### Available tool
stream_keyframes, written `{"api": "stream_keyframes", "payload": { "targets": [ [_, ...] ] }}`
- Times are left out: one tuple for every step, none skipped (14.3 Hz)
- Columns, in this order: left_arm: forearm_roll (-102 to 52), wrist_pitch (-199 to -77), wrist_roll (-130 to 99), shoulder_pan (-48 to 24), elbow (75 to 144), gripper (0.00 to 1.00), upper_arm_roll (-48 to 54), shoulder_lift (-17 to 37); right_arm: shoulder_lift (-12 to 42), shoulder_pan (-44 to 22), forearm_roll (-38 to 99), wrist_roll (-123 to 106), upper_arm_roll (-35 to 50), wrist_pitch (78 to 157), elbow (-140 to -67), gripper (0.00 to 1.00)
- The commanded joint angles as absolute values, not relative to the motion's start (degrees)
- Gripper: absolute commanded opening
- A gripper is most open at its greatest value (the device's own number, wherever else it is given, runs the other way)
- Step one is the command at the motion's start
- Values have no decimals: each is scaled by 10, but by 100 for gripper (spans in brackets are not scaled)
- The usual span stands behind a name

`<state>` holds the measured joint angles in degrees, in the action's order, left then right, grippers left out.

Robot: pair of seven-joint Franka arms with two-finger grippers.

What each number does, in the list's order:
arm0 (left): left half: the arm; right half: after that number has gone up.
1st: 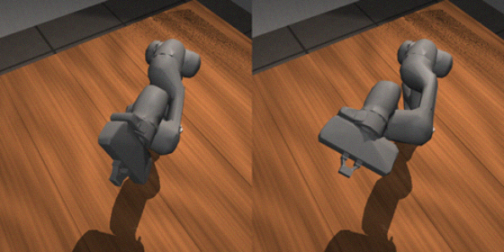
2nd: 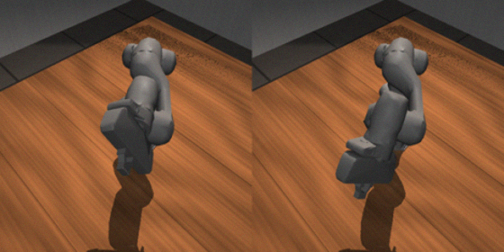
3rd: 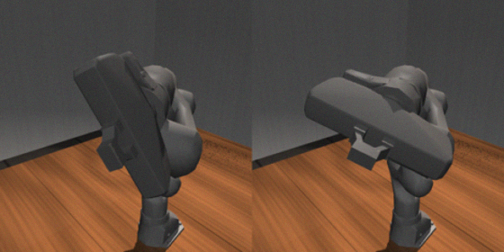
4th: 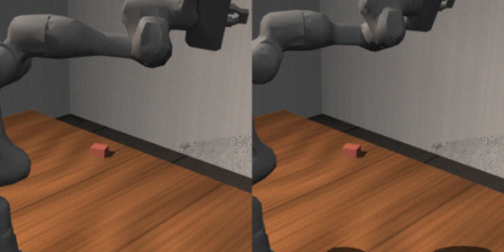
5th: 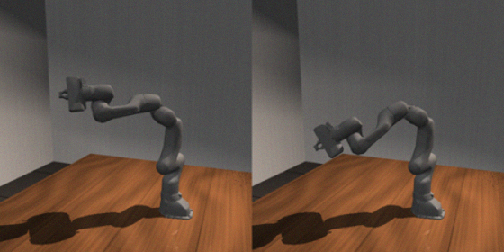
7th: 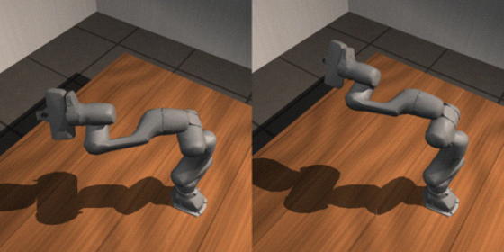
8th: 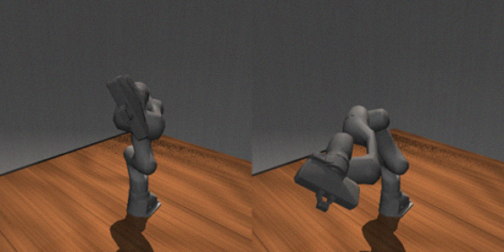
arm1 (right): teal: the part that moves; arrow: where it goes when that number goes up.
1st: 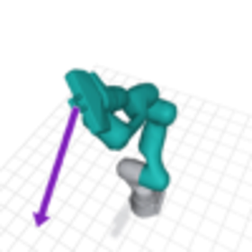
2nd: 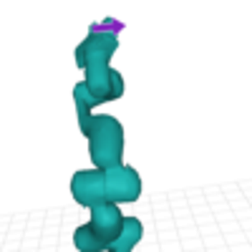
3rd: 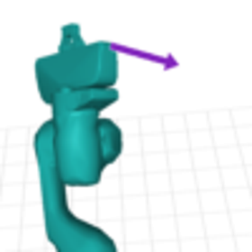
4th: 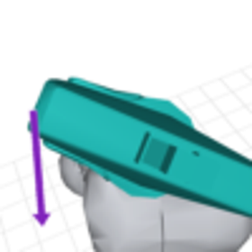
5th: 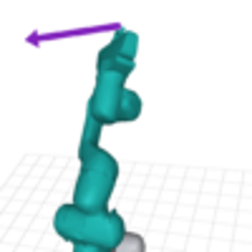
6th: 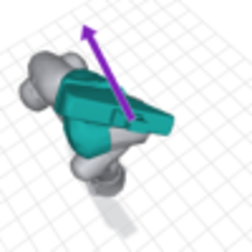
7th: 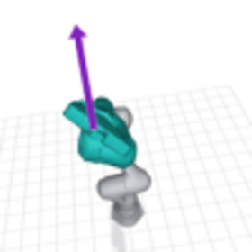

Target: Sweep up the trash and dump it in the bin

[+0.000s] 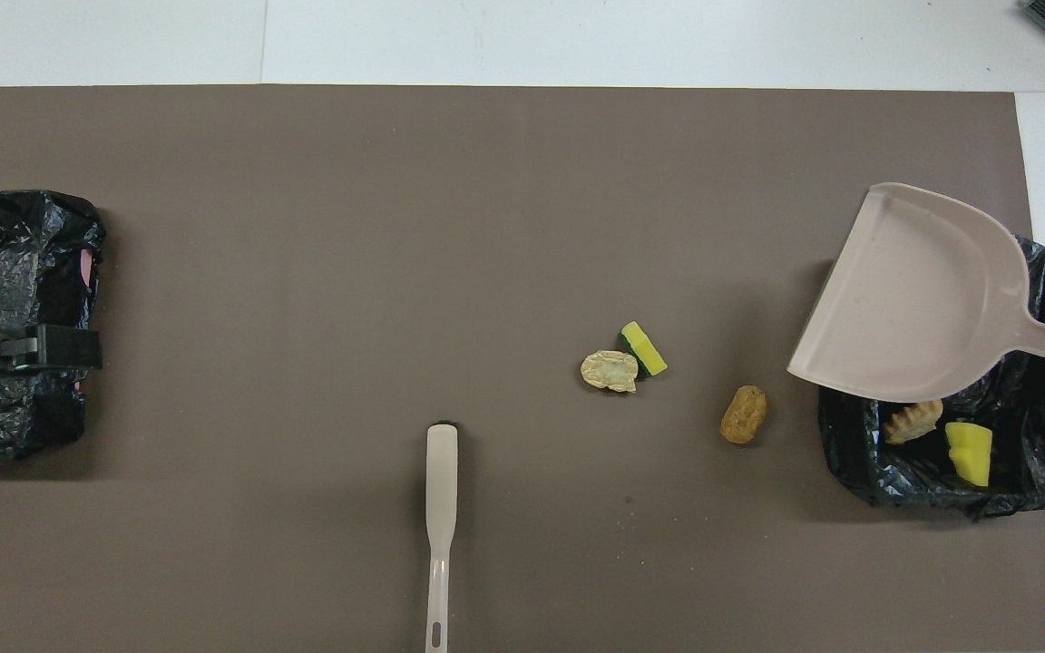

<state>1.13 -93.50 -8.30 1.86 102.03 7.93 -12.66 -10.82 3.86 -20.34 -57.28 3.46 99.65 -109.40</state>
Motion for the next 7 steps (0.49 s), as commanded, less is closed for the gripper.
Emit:
{"api": "stream_keyframes", "payload": {
  "targets": [
    [15, -910, -71, 25, 974, 100, 79, -97, -97, 5, -168, -466, 33, 989, -1094, 0],
    [16, -900, -70, 25, 962, 100, 72, -90, -89, -8, -151, -418, 33, 985, -1094, 0],
    [19, -889, -70, 24, 949, 100, 65, -76, -82, -20, -129, -377, 33, 985, -1095, 0],
    [20, -888, -70, 24, 936, 100, 62, -61, -71, -40, -111, -334, 33, 985, -1095, 0],
    [19, -887, -71, 24, 923, 100, 59, -39, -63, -55, -99, -283, 33, 990, -1095, 0],
    [17, -888, -70, 24, 901, 100, 59, -25, -51, -75, -86, -237, 33, 995, -1094, 0],
    [14, -888, -70, 24, 890, 100, 59, -19, -38, -92, -73, -192, 33, 1003, -1091, 0]
  ]
}}
